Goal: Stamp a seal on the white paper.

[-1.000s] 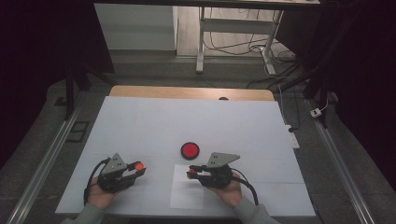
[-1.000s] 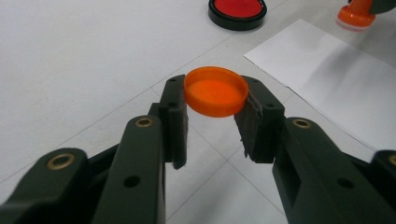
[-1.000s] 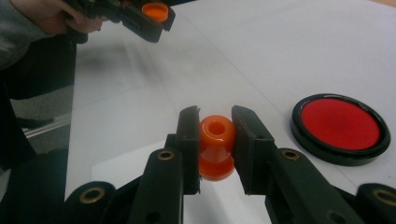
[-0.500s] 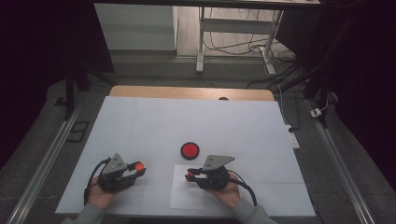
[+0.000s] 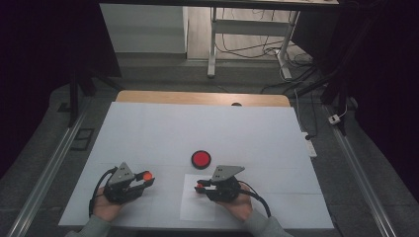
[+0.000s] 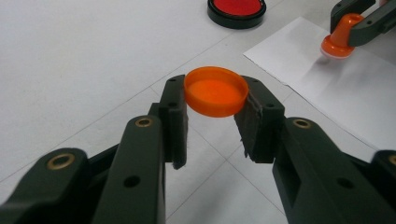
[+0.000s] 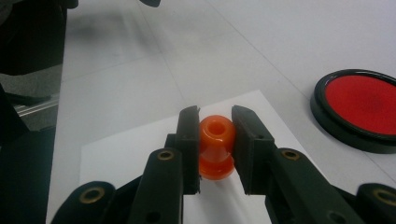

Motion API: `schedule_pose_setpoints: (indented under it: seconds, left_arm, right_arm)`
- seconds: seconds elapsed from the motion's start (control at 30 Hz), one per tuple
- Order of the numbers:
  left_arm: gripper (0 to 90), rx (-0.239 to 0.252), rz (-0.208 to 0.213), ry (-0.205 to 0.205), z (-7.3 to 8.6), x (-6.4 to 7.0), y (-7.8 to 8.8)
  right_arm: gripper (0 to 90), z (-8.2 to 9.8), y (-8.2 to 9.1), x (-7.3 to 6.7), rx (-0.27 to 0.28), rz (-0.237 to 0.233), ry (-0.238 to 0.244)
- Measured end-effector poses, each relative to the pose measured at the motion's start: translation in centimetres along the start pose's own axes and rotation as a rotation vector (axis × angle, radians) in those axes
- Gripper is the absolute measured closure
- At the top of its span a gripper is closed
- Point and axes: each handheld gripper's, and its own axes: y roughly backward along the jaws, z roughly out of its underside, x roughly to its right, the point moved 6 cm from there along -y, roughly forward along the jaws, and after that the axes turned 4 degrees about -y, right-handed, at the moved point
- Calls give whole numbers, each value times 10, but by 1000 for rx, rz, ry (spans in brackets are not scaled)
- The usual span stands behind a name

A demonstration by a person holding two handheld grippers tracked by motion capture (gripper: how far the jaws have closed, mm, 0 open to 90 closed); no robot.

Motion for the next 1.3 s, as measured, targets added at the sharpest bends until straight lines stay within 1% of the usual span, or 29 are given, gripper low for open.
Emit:
schedule_pose_setpoints:
  seconds: [0.2, 0.47, 0.63, 0.7, 0.97, 1.3]
  left_arm:
    - [645, -1, 1, 0, 0, 0, 0]
    - [645, -1, 1, -1, 0, 0, 0]
    - [645, -2, 1, -1, 0, 0, 0]
    - [645, -2, 1, -1, 0, 0, 0]
    - [644, -2, 1, -1, 0, 0, 0]
    - [645, -1, -1, -1, 0, 0, 1]
  right_arm:
    - [722, 2, -3, 0, -20, 6, 3]
    - [723, 3, -6, 0, -29, 6, 1]
    - [722, 4, -7, 0, -39, 14, 10]
    - [723, 4, -8, 0, -37, 10, 9]
    - [723, 7, -10, 0, -57, 24, 24]
    - [723, 9, -10, -1, -59, 29, 46]
